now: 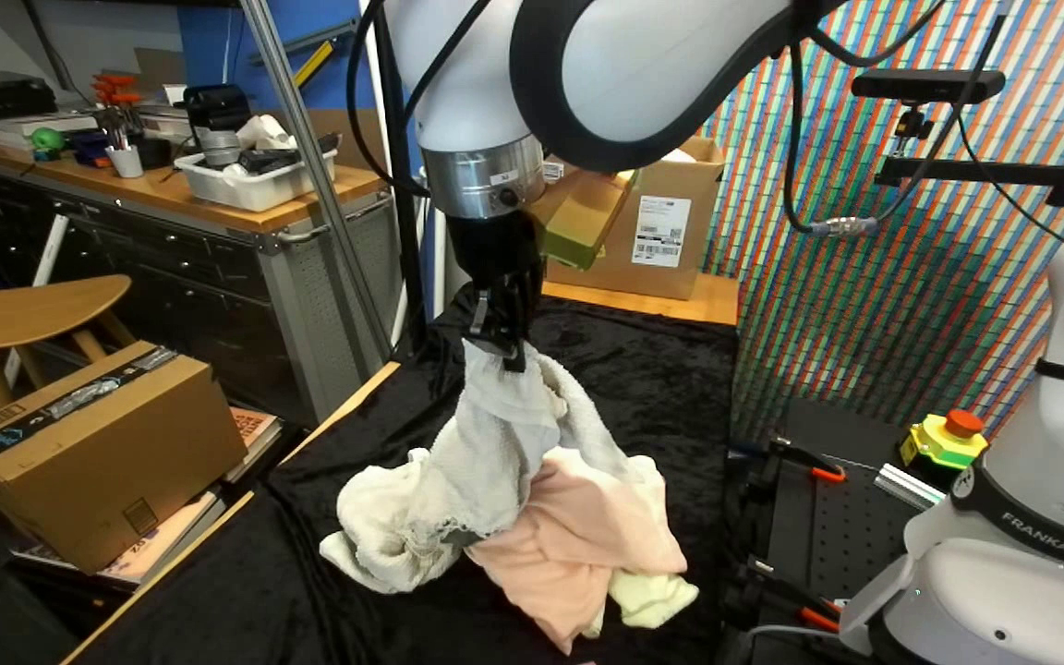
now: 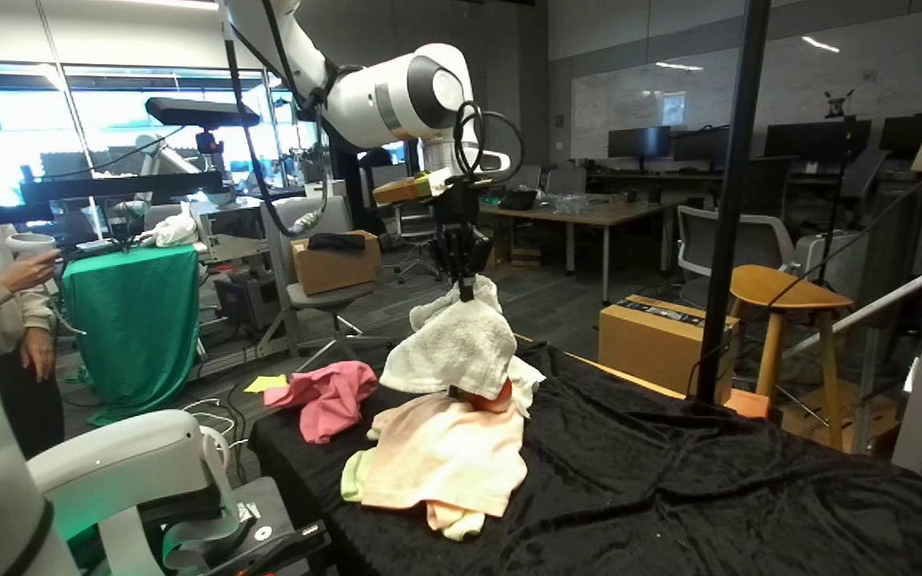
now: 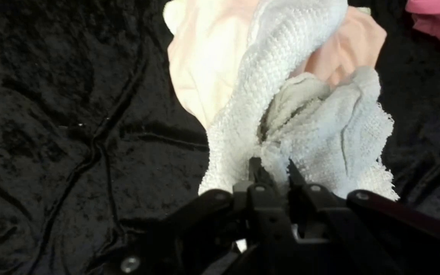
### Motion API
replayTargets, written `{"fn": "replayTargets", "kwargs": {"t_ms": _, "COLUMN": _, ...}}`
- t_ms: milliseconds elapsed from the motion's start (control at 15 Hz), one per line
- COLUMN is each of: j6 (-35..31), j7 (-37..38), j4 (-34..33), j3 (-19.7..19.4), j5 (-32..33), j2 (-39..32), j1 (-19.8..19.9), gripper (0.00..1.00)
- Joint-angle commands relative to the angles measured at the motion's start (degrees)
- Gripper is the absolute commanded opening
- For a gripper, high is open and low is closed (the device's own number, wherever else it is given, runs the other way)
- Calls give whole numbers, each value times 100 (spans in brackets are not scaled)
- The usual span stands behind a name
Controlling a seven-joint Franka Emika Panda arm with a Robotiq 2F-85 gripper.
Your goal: Put the green towel, the peach shirt, the turnip plushie, the white towel and the pink shirt in the center, respectively
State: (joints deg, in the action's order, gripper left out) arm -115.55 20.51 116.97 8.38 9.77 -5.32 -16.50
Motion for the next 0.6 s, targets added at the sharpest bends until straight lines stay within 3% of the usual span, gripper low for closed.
{"fn": "replayTargets", "kwargs": {"t_ms": 0, "j6": -422, "j7": -84, "j4": -67, "j3": 195, "j5": -489, "j2": -150, "j1": 79, "gripper": 12}}
{"fn": "replayTargets", "kwargs": {"t_ms": 333, "j6": -761, "j7": -68, "j4": -92, "j3": 295, "j5": -846, "j2": -377, "j1": 68, "gripper": 11}}
{"fn": "replayTargets", "kwargs": {"t_ms": 400, "j6": -792, "j7": -71, "j4": -81, "j3": 289, "j5": -880, "j2": -415, "j1": 78, "gripper": 16}}
{"fn": "replayTargets", "kwargs": {"t_ms": 467, "j6": -743, "j7": -128, "j4": -81, "j3": 288, "j5": -915, "j2": -421, "j1": 85, "gripper": 39}}
{"fn": "replayTargets", "kwargs": {"t_ms": 533, "j6": -739, "j7": -112, "j4": -45, "j3": 279, "j5": -891, "j2": -402, "j1": 84, "gripper": 40}}
